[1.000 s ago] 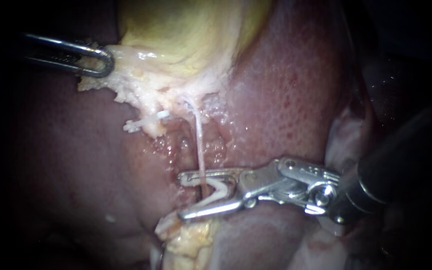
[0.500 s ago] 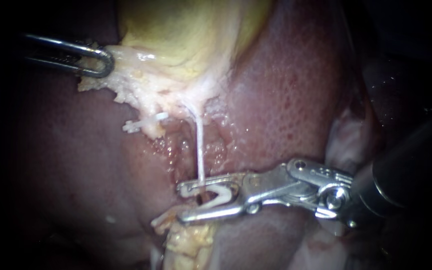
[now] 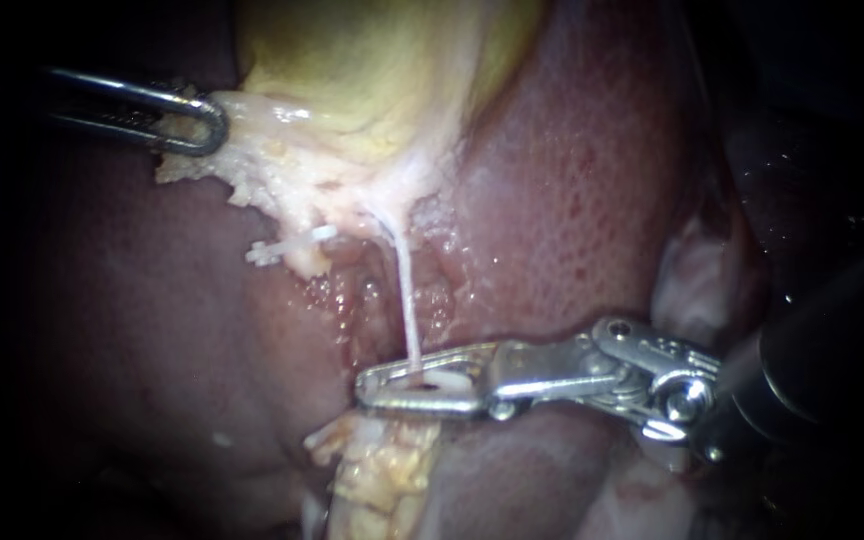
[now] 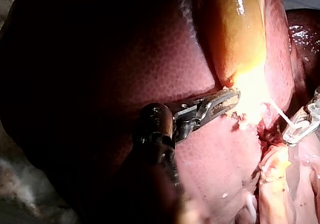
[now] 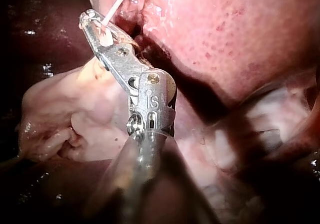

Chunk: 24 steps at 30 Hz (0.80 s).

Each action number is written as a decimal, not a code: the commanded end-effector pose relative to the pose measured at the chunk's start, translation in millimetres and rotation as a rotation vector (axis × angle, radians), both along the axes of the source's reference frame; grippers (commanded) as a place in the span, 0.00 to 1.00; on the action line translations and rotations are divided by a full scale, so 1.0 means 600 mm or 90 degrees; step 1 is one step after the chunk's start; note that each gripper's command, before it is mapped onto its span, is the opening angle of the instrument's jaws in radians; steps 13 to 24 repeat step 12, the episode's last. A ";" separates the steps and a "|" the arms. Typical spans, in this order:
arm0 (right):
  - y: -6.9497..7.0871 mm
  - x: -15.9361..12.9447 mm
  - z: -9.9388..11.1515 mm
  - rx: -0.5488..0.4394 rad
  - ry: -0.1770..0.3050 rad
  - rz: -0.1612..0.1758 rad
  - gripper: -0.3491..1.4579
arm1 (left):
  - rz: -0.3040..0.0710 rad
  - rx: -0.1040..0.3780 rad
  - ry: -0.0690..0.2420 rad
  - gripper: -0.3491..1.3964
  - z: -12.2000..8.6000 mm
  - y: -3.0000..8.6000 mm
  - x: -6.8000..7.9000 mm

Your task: Clipping first clip right tube

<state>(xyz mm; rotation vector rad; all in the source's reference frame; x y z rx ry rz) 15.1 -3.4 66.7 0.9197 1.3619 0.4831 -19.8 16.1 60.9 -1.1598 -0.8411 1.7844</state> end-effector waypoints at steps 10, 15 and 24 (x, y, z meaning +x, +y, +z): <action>-0.0004 0.0000 0.0002 -0.001 0.000 -0.001 0.00 | 0.000 0.000 0.000 0.00 0.0000 0.0000 -0.0001; -0.0003 0.0000 0.0003 -0.001 0.000 -0.001 0.00 | 0.000 0.000 0.000 0.00 0.0000 0.0000 -0.0001; -0.0003 0.0000 0.0003 -0.001 0.000 -0.001 0.00 | 0.000 0.000 0.000 0.00 0.0000 0.0000 -0.0001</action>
